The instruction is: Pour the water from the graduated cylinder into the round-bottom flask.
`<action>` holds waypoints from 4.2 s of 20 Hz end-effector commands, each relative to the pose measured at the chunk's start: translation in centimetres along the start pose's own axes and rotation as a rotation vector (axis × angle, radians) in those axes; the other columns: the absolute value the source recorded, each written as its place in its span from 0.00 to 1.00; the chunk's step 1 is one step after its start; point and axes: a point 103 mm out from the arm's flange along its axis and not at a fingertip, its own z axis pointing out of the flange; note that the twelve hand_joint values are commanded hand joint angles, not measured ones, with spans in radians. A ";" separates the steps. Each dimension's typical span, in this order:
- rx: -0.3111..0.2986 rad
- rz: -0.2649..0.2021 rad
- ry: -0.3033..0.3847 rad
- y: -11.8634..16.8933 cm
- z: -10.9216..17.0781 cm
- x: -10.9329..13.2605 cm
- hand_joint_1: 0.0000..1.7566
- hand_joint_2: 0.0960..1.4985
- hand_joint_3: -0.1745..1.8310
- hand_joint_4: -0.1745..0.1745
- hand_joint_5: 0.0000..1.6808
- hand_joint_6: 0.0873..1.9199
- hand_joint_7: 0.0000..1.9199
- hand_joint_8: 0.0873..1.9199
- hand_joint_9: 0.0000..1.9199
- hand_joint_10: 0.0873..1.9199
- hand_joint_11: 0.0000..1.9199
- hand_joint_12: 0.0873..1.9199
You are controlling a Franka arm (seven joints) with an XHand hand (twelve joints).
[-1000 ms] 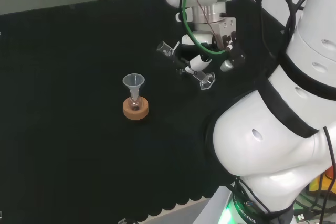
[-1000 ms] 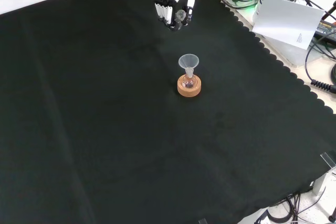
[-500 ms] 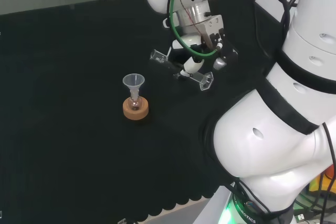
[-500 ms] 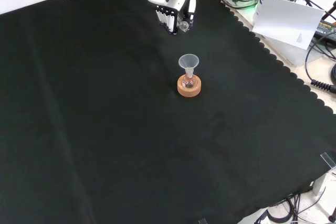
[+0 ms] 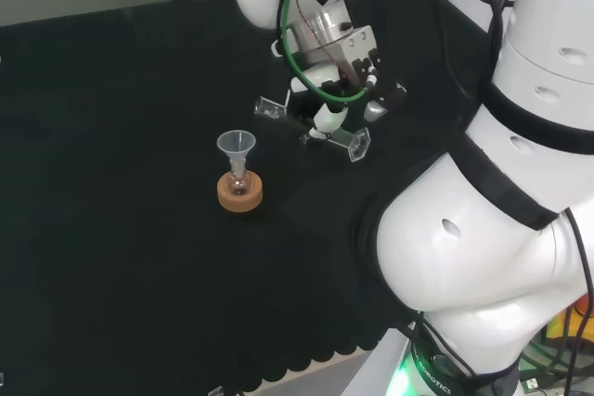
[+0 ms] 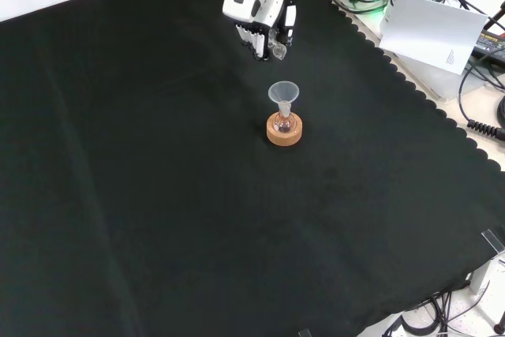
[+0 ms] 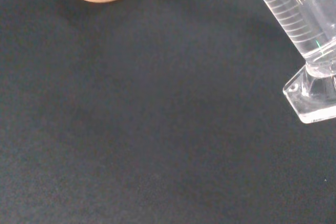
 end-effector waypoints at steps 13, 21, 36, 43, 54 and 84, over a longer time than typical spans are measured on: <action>0.199 0.078 -0.151 0.6 -0.8 0.6 0.64 0.75 0.08 0.20 0.56 0.54 0.67 0.12 0.76 0.00 0.66 0.37; 0.222 0.078 -0.170 0.8 -1.1 0.8 0.64 0.75 0.08 0.21 0.56 0.54 0.67 0.12 0.76 0.00 0.66 0.37; 0.282 0.097 -0.201 1.3 -1.9 1.3 0.63 0.75 0.09 0.23 0.56 0.54 0.68 0.11 0.76 0.00 0.66 0.36; 0.297 0.106 -0.223 1.3 -2.4 1.7 0.63 0.75 0.09 0.23 0.56 0.54 0.68 0.11 0.76 0.00 0.66 0.36; 0.321 0.125 -0.259 1.4 -2.8 2.1 0.63 0.75 0.09 0.23 0.56 0.54 0.68 0.10 0.76 0.00 0.66 0.36; 0.390 0.201 -0.330 0.7 -4.2 1.9 0.63 0.75 0.09 0.22 0.56 0.54 0.68 0.10 0.76 0.00 0.66 0.35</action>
